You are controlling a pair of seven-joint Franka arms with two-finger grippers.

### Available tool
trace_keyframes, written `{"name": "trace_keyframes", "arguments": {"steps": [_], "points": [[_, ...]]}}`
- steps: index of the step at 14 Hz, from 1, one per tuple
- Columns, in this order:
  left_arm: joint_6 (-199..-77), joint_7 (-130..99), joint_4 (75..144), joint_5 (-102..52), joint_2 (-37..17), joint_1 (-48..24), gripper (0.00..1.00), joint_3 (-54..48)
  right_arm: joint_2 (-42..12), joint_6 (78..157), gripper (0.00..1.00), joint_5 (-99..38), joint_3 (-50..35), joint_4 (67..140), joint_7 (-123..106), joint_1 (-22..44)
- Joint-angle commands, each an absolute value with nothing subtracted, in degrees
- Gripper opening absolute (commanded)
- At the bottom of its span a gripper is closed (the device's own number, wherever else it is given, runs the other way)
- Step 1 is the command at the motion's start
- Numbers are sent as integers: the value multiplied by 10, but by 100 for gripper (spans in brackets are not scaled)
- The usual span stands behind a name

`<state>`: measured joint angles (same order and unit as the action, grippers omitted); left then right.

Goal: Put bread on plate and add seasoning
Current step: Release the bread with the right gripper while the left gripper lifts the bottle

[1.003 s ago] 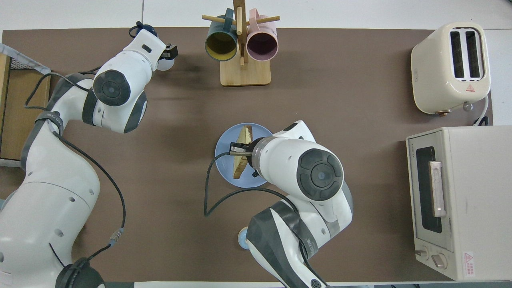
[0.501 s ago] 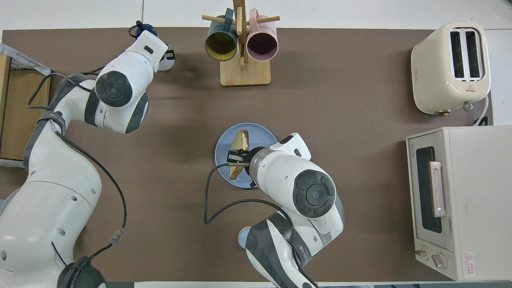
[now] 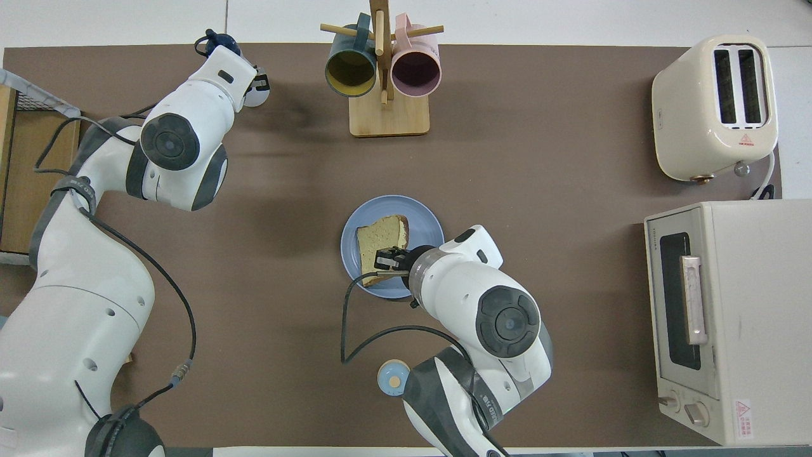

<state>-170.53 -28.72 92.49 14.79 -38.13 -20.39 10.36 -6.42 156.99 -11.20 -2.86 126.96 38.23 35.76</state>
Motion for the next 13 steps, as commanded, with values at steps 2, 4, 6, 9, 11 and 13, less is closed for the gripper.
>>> {"name": "trace_keyframes", "arguments": {"steps": [2,4,6,9,11,13], "points": [[-1706,-231,914,152,-377,-195,0,98,-46,1575,100,-127,-29,1289,331,346],[-1674,-214,907,152,-378,-168,0,65,-48,1572,100,-127,-28,1280,323,337],[-1611,-192,861,152,-381,-94,0,-27,-53,1558,100,-121,-27,1262,314,326],[-1488,-67,828,149,-375,3,0,-142,-57,1529,100,-116,-25,1238,312,315],[-1425,27,844,142,-325,38,0,-184,-55,1511,100,-105,-25,1234,306,294],[-1337,126,877,137,-262,53,0,-212,-54,1459,100,-72,-25,1200,282,273]]}}
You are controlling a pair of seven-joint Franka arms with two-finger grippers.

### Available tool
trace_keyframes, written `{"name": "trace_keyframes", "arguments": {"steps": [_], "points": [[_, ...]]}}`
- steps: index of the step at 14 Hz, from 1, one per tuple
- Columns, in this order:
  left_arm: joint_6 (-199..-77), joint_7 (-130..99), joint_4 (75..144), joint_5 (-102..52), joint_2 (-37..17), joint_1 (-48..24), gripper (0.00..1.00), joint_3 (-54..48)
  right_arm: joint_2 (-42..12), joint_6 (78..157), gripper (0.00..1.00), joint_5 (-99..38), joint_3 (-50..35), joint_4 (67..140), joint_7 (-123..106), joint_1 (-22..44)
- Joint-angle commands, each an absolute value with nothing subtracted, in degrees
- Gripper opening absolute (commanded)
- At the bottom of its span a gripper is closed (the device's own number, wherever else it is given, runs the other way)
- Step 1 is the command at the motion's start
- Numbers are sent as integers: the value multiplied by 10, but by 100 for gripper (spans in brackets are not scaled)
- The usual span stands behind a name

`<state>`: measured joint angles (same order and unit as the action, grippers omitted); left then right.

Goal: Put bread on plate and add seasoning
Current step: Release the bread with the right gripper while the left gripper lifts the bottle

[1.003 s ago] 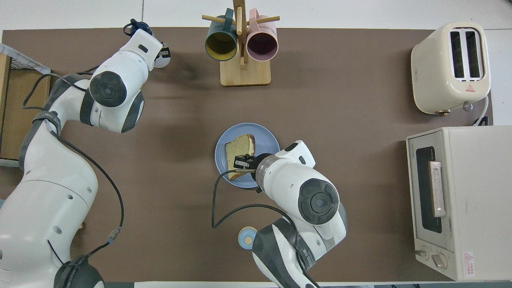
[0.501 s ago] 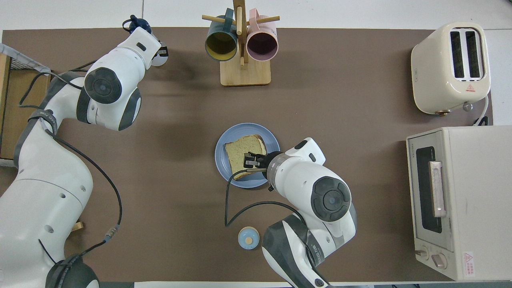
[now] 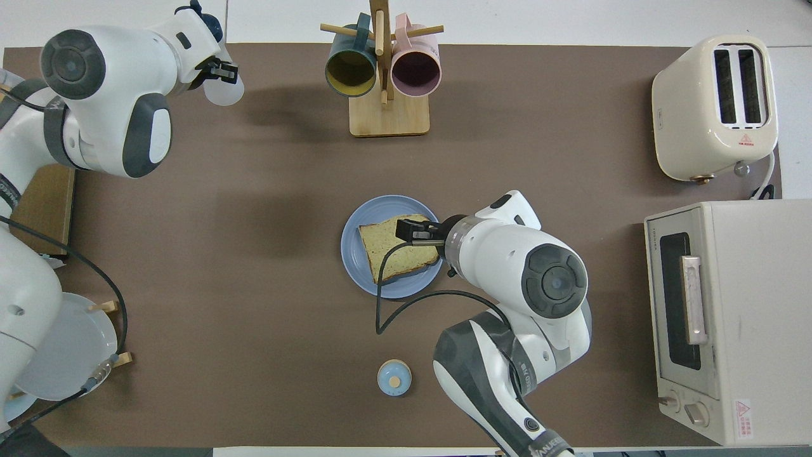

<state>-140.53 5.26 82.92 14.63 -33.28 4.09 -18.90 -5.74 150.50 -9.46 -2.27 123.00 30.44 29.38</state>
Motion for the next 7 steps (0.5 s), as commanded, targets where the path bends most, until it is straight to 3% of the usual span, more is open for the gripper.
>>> {"name": "trace_keyframes", "arguments": {"steps": [1,4,7], "points": [[-1299,172,894,136,-231,54,0,-219,-57,1420,100,-57,-25,1169,280,260],[-1206,382,979,88,-119,52,0,-226,-65,1270,100,-19,-25,1070,246,226],[-1149,520,1075,33,2,54,0,-223,-51,1167,100,-21,-24,1028,174,178]]}}
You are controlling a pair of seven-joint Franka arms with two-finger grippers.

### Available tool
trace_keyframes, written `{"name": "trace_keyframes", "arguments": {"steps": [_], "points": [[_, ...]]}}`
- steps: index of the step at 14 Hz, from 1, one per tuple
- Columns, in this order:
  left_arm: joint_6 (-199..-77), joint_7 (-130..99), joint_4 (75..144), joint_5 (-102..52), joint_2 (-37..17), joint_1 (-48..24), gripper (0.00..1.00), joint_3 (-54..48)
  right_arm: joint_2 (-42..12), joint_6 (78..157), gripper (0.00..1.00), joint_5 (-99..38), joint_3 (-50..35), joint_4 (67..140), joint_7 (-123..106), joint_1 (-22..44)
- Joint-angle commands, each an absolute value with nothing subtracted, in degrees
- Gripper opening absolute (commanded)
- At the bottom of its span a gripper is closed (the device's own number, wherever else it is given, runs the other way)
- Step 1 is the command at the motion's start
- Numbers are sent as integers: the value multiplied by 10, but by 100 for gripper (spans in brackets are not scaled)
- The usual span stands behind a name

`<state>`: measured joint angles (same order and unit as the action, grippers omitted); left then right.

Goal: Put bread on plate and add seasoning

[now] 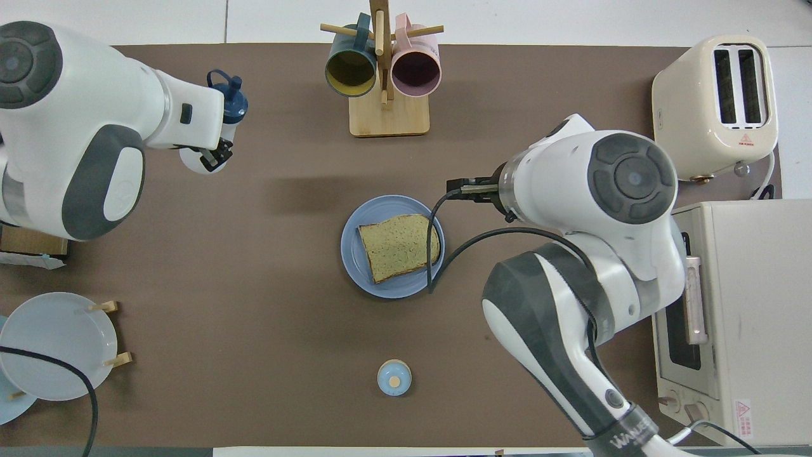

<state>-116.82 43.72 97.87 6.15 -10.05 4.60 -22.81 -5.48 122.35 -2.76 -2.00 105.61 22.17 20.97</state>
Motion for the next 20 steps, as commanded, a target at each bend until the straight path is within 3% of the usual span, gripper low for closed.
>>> {"name": "trace_keyframes", "arguments": {"steps": [1,6,9,14,20], "points": [[-1127,561,1093,26,30,51,0,-223,-46,1137,100,-21,-24,1018,153,165],[-1021,631,1154,-11,106,11,0,-224,7,1041,100,-31,-24,1033,130,116],[-1027,632,1225,-49,162,-15,0,-222,24,1046,100,-39,-27,1028,122,112],[-1020,630,1242,-76,190,-25,0,-220,26,1001,100,-212,-87,985,150,115],[-1017,629,1243,-86,200,-26,0,-220,22,1135,100,-267,-216,986,300,116]]}}
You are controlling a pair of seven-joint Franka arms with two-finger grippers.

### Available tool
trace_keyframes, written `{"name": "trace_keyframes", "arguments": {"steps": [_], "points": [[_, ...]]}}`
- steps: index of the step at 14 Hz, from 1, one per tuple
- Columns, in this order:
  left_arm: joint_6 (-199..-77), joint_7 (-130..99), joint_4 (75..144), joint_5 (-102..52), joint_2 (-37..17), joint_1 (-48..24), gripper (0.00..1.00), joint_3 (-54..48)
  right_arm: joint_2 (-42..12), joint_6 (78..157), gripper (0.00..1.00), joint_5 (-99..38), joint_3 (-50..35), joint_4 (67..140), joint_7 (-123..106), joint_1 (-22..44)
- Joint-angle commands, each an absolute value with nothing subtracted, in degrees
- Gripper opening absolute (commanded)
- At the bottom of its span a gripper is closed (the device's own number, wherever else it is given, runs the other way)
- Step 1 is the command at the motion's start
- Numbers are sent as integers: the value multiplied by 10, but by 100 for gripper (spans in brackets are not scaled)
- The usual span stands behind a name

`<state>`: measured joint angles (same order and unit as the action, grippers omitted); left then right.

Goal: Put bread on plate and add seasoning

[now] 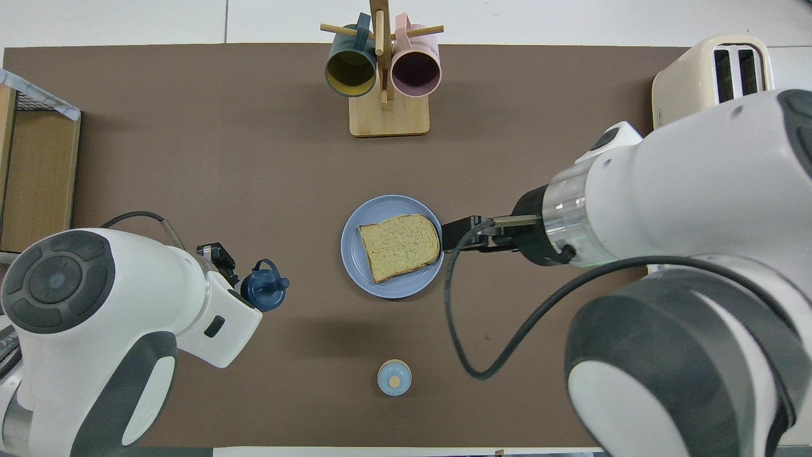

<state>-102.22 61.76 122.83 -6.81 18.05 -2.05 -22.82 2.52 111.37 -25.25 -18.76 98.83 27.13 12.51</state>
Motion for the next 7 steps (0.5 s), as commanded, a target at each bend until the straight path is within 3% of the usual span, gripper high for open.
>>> {"name": "trace_keyframes", "arguments": {"steps": [1,2,4,7], "points": [[-1018,629,1243,-95,200,-26,0,-219,20,1156,100,-267,-228,987,309,116],[-1019,629,1242,-97,200,-25,0,-219,19,1179,97,-267,-244,990,321,117],[-1021,629,1242,-98,199,-25,0,-218,3,1233,78,-265,-281,990,366,117],[-1023,628,1241,-110,199,-25,0,-218,-16,1288,60,-257,-316,989,394,117]]}}
